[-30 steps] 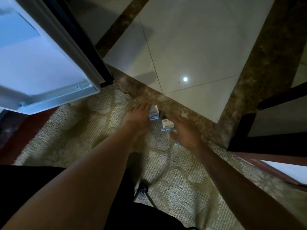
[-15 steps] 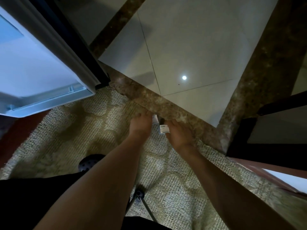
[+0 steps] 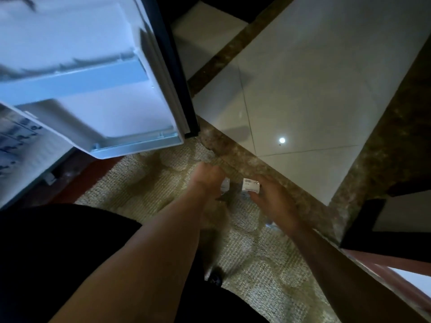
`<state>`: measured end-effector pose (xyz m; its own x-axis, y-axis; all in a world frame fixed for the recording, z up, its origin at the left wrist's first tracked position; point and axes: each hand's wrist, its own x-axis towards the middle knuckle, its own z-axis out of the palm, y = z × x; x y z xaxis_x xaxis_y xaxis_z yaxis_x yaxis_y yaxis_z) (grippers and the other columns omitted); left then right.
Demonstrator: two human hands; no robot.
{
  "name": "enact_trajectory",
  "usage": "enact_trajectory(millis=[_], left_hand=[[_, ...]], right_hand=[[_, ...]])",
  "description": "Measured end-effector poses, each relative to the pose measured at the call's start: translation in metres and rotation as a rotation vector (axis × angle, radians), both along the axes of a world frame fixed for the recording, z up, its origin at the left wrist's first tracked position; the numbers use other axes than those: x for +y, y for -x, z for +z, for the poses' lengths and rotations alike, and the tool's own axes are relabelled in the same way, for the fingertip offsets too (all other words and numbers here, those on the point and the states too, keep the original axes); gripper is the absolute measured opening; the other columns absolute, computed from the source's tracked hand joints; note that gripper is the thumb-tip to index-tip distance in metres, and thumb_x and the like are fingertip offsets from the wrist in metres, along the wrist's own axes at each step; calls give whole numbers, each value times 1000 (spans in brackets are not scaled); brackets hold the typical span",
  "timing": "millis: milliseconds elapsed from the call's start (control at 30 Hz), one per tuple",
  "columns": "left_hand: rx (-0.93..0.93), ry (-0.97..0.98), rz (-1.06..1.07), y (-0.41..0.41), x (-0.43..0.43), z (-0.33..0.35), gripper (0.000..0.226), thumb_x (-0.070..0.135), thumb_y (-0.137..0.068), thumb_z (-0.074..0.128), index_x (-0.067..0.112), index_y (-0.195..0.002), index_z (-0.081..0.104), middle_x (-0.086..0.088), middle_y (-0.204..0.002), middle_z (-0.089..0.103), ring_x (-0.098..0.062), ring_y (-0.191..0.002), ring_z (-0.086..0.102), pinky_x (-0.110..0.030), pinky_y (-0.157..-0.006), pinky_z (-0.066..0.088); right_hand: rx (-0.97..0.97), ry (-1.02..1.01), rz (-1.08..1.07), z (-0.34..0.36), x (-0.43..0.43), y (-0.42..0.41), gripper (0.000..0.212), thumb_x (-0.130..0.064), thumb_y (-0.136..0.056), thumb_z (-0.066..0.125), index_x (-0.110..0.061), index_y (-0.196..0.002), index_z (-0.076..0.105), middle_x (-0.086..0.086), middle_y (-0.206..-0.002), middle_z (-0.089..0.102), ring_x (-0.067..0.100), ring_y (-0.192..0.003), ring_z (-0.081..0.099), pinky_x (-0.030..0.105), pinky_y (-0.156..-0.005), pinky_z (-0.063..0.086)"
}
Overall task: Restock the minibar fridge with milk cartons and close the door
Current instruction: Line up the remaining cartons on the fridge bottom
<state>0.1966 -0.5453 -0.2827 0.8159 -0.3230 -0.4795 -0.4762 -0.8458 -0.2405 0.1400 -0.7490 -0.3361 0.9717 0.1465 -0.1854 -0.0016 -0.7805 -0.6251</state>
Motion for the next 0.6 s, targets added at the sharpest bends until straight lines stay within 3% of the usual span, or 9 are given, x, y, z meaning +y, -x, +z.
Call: enact_trajectory(millis=[233, 367, 500, 600], left_hand=[[-99, 134, 40, -11, 53, 78, 38, 51, -77, 74, 25, -105, 67, 5, -95, 68, -16, -82, 64, -29, -65, 44], [-96, 274, 131, -10, 83, 131, 38, 49, -73, 77, 28, -102, 66, 8, -89, 64, -13, -72, 56, -26, -57, 35], [-72, 351, 218, -5, 120, 180, 38, 51, -72, 76, 27, -100, 67, 6, -94, 67, -18, -76, 58, -28, -59, 36], [-140, 381, 269, 8, 153, 206, 47, 55, -72, 76, 30, -111, 68, 8, -102, 66, -18, -86, 61, -28, -65, 39]], right_hand=[[-139, -34, 152, 83, 51, -27, 38, -21, -86, 70, -26, -123, 62, -9, -110, 58, 11, -93, 60, 28, -74, 54], [-226, -5, 246, 134, 80, -38, 40, -20, -87, 72, -20, -125, 62, -3, -118, 61, 12, -100, 61, 30, -82, 56], [-278, 12, 306, 179, 112, -48, 41, -23, -86, 75, -23, -125, 61, -5, -118, 62, 12, -102, 61, 29, -85, 54], [-277, -1, 367, 208, 141, -53, 38, -26, -87, 74, -25, -123, 63, -8, -115, 62, 10, -100, 62, 31, -83, 56]])
